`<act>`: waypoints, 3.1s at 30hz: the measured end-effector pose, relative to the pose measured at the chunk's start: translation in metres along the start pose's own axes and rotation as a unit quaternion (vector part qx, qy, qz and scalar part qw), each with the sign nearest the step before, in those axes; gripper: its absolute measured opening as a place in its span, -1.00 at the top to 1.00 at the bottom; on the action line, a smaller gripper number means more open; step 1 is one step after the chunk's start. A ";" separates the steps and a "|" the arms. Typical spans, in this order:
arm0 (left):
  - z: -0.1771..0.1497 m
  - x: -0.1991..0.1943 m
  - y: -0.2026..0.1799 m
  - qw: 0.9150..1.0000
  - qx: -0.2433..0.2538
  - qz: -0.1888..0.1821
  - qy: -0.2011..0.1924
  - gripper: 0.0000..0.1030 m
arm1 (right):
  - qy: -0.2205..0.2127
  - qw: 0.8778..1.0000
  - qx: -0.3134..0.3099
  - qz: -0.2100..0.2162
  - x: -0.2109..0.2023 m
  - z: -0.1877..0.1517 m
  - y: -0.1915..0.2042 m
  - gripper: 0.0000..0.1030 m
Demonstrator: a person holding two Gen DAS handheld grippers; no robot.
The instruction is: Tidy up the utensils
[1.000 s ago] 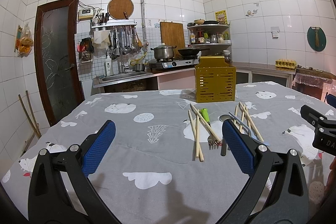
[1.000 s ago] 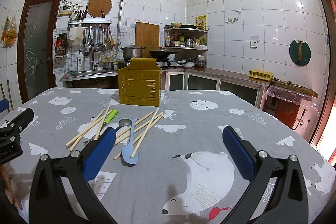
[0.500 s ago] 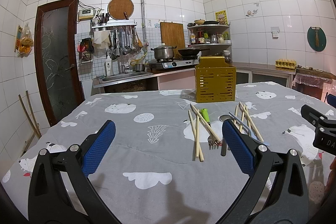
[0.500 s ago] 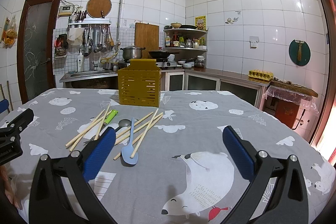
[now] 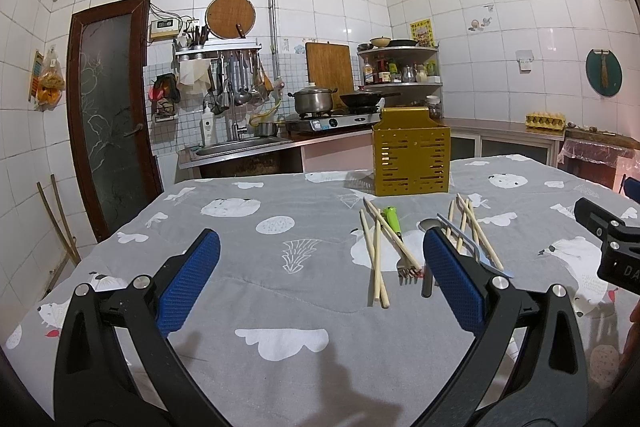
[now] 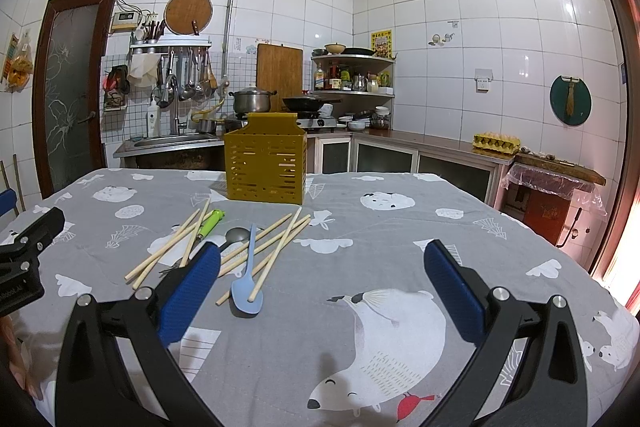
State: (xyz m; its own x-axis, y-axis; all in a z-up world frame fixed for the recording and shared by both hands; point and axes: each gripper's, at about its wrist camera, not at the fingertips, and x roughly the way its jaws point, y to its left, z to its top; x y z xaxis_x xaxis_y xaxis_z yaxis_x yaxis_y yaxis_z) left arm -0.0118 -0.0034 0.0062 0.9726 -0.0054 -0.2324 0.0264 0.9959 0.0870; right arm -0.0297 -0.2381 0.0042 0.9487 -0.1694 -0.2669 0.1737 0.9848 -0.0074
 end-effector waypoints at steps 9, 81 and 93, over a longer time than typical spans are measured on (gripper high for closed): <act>0.001 -0.002 0.006 1.000 0.003 0.000 0.001 -0.90 | -0.005 1.000 0.003 0.000 0.000 0.004 -0.005 -0.93; 0.010 0.311 0.000 0.953 -0.009 -0.051 0.297 -0.90 | 0.296 0.952 0.041 -0.057 0.295 0.015 0.003 -0.73; 0.007 0.327 -0.018 0.939 0.002 -0.065 0.338 -0.67 | 0.320 0.944 0.063 -0.059 0.297 0.018 0.008 -0.42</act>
State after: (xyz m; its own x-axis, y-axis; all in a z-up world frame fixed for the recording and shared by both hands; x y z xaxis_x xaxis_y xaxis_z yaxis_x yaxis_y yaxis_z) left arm 0.3070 -0.0232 -0.0646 0.5925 -0.0658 -0.8029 0.1361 0.9905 0.0193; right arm 0.2588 -0.2812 -0.0580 0.5742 -0.1793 -0.7988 0.3363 0.9413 0.0304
